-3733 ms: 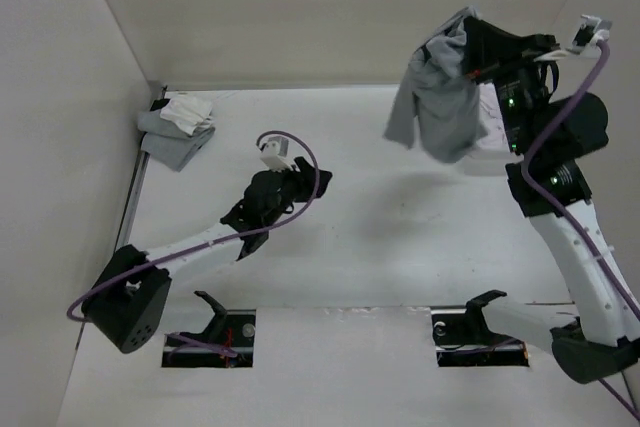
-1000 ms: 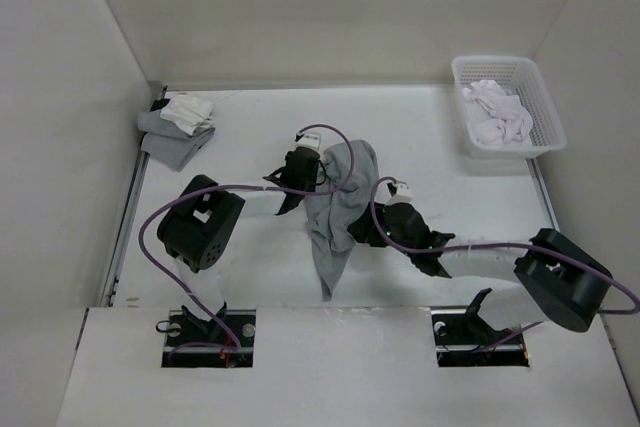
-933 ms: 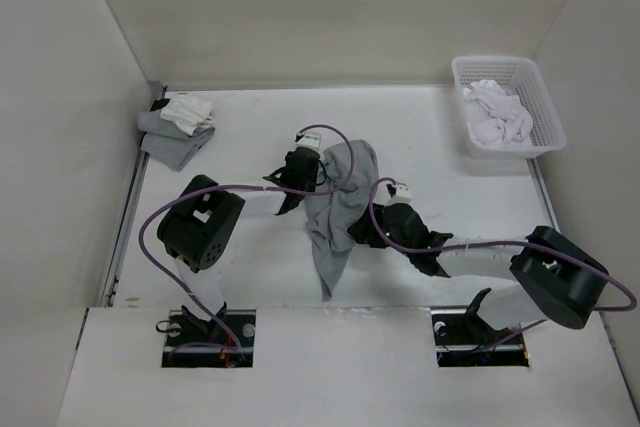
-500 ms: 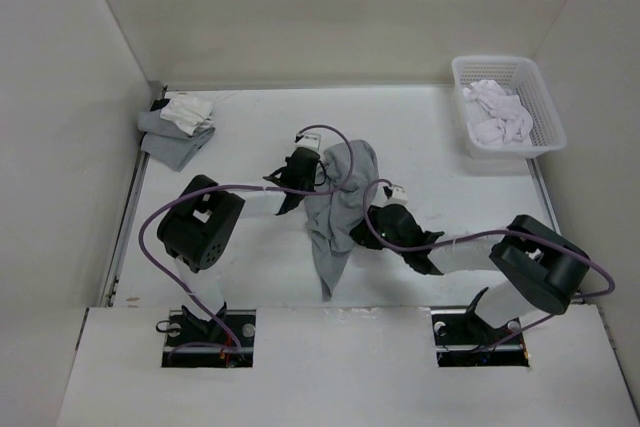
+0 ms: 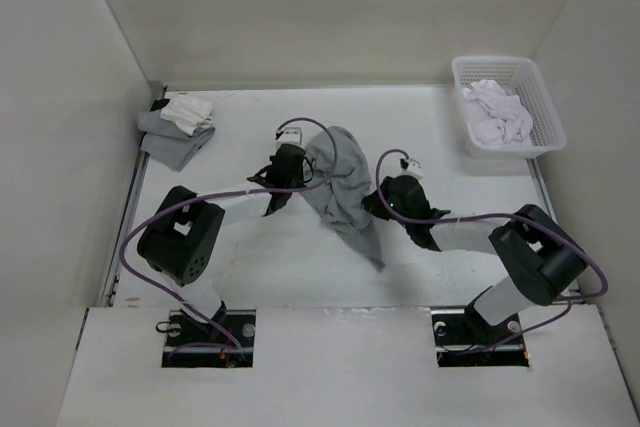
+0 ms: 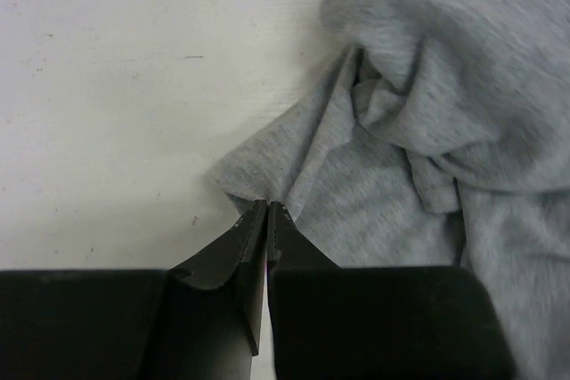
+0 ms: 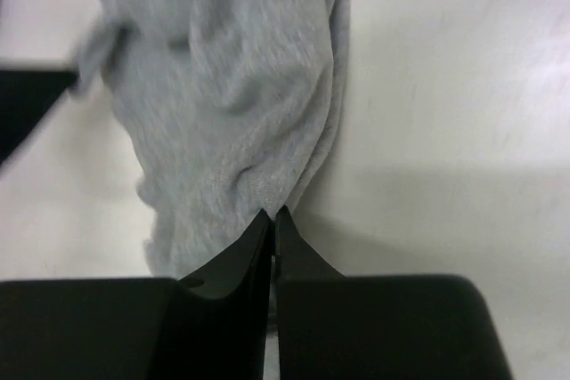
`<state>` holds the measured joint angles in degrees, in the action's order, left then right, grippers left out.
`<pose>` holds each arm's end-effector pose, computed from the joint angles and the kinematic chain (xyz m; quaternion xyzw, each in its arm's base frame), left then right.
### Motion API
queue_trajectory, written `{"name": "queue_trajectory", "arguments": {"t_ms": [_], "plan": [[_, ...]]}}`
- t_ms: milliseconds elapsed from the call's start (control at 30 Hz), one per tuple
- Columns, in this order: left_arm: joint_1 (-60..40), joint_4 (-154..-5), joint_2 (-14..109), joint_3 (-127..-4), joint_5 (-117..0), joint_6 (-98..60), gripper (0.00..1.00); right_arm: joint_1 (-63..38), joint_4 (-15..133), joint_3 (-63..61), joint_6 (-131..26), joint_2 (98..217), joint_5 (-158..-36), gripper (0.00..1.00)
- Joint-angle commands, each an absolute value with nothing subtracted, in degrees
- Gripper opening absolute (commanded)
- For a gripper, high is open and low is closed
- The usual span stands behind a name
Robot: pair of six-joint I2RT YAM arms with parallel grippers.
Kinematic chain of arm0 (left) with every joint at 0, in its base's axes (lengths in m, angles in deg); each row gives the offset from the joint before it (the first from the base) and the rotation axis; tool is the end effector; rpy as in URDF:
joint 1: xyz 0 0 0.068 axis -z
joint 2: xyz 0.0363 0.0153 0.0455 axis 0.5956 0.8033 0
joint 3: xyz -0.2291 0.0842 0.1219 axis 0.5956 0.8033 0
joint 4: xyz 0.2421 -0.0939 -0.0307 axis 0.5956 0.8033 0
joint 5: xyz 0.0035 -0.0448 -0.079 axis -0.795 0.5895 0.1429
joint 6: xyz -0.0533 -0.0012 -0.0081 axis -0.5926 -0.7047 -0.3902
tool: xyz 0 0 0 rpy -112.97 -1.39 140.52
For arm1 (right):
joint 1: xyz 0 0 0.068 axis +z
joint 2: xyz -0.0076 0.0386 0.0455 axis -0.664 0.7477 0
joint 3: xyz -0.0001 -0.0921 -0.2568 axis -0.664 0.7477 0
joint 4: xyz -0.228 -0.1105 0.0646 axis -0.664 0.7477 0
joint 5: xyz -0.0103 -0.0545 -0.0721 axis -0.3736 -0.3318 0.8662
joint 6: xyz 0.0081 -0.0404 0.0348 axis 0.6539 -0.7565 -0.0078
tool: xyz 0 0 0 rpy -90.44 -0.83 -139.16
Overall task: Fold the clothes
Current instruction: Flatten the tank top out
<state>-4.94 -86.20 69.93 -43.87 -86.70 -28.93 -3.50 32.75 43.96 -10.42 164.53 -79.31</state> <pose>0.3046 -0.1733 0.1714 0.0026 0.8888 -0.0538 0.4552 0.2298 0.1725 0.1476 0.1224 0.8607 0.2819 0.4060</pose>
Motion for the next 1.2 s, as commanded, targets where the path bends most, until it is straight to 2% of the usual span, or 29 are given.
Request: {"name": "queue_trajectory", "arguments": {"t_ms": [0,100,167,200,267,333,400,567,800,1000,1133,1167], "plan": [[-5.66,-86.24,62.61,-41.09,-84.29,-34.55,0.0,-9.81,33.26,35.2,-14.45,167.01,-80.31,0.05],[-7.77,-86.06,57.16,-39.23,-79.98,-38.95,0.0,-13.95,34.66,31.16,-15.6,169.47,-81.28,0.07],[-9.17,-86.06,53.99,-37.92,-78.22,-41.5,0.0,-15.54,35.11,29.56,-15.78,169.84,-81.99,0.14],[-10.23,-86.06,52.23,-36.78,-77.42,-43.26,0.0,-16.51,36.24,28.77,-16.12,168.88,-82.51,0.29],[-12.25,-86.24,49.59,-34.5,-76.63,-46.16,0.0,-16.52,38.0,30.59,-16.74,164.86,-81.04,0.46],[-14.96,-87.37,47.22,-31.34,-74.79,-49.58,0.0,-16.52,38.62,35.84,-16.83,159.68,-78.06,0.49],[-17.16,-89.56,45.81,-28.26,-73.03,-52.48,0.0,-16.43,38.45,40.33,-16.13,156.24,-76.38,0.48],[-20.6,-94.75,44.74,-23.15,-68.82,-57.33,0.0,-17.56,42.47,47.3,-15.86,149.9,-73.65,0.39],[-23.15,-97.49,42.91,-21.56,-67.57,-58.04,0.0,-17.4,52.4,48.81,-16.48,143.83,-71.8,0.44],[-27.81,-98.98,38.15,-21.65,-68.72,-62.61,0.0,-13.54,61.39,42.48,-20.26,146.98,-72.06,0.27],[-28.96,-100.47,39.55,-20.95,-67.84,-62.87,0.0,-8.7,61.31,41.07,-19.65,150.14,-71.44,0.44],[-28.96,-101.09,40.08,-20.51,-67.66,-62.79,0.0,-8.61,60.34,40.72,-19.12,151.72,-71.97,0.45]]}}
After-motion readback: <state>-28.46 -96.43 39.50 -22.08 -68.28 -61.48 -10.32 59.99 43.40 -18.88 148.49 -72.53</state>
